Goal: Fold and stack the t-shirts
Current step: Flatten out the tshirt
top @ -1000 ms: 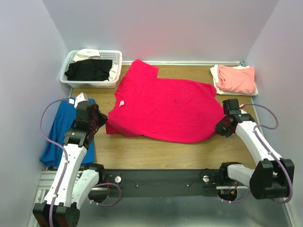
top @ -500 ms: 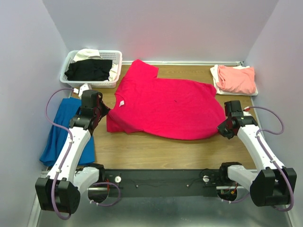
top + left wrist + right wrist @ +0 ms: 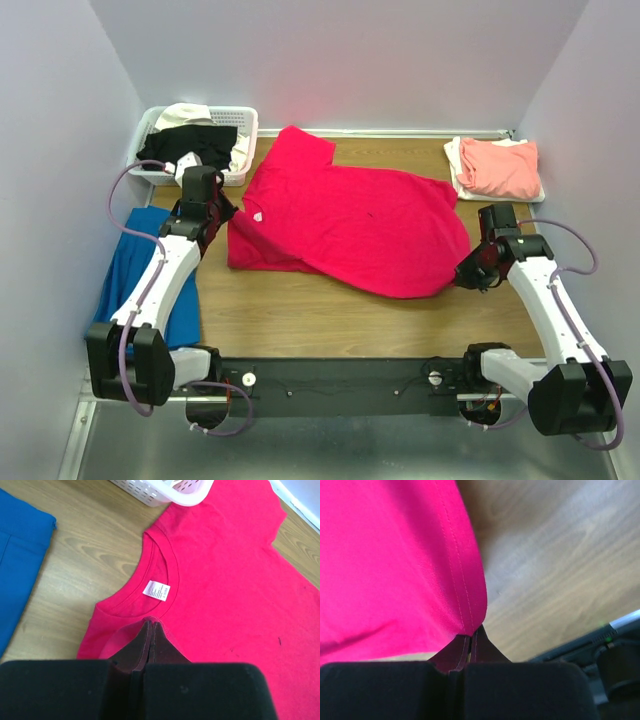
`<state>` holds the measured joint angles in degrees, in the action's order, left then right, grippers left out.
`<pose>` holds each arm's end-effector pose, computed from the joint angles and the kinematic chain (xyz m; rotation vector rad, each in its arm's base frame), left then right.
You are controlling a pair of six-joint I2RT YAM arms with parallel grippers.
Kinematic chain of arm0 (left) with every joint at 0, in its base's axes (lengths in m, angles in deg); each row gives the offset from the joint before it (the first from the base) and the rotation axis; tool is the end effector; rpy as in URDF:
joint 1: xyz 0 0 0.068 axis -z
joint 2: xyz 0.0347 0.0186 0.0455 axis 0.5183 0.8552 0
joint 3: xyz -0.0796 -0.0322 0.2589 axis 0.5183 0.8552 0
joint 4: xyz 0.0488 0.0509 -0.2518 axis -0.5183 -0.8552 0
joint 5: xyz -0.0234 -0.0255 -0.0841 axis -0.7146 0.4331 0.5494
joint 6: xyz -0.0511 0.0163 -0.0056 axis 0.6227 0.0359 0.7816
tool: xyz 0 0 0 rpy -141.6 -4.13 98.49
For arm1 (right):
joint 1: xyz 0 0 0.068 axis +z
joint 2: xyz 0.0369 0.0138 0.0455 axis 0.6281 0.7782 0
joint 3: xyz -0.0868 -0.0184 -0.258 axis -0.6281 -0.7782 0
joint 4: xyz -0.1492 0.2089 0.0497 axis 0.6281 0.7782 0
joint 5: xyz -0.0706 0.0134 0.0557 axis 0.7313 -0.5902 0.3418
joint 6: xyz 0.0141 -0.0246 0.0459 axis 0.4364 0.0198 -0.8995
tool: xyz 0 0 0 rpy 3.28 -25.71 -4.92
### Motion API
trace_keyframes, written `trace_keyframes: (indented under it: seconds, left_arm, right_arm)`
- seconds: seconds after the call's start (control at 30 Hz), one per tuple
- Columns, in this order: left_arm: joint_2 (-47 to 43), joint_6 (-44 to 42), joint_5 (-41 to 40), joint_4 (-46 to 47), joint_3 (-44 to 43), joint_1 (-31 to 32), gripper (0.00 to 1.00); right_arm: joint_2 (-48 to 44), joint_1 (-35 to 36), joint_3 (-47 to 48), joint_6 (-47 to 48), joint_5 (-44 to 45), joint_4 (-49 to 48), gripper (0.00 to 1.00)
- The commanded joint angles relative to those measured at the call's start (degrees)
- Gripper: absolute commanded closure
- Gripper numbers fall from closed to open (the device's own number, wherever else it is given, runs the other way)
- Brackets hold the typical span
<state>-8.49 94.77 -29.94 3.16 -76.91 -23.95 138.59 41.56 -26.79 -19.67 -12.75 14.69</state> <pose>0.2714 -0.0288 0.2949 -0.6971 2.0692 -0.2927 0.1804 0.0059 0.2554 1.1706 2.5402 0.1344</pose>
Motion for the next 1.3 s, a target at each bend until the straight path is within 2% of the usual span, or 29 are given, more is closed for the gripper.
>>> trace_keyframes:
  seconds: [0.0,0.27,0.53,0.93,1.27]
  left_arm:
    - [2.14,-1.08,-2.36,3.11,-1.1,0.47,1.0]
    - [1.35,-1.16,-4.21,3.38,-1.36,0.47,1.0]
    - [1.52,-2.31,-4.56,2.33,-3.46,0.55,1.0]
    - [0.12,-3.1,-5.27,1.36,-4.44,0.47,1.0]
    - [1.0,-5.03,-2.02,5.92,-5.57,0.56,1.0]
  right_arm:
    - [2.08,0.07,-0.58,1.76,-3.55,7.48,0.99]
    - [2.18,-0.02,2.49,4.3,1.19,12.14,0.99]
    - [4.64,-0.02,0.48,17.48,-3.81,17.59,0.99]
    - [5.61,0.07,10.57,15.03,-2.49,20.06,0.99]
    - [3.76,0.07,8.74,10.91,-3.72,16.81,0.99]
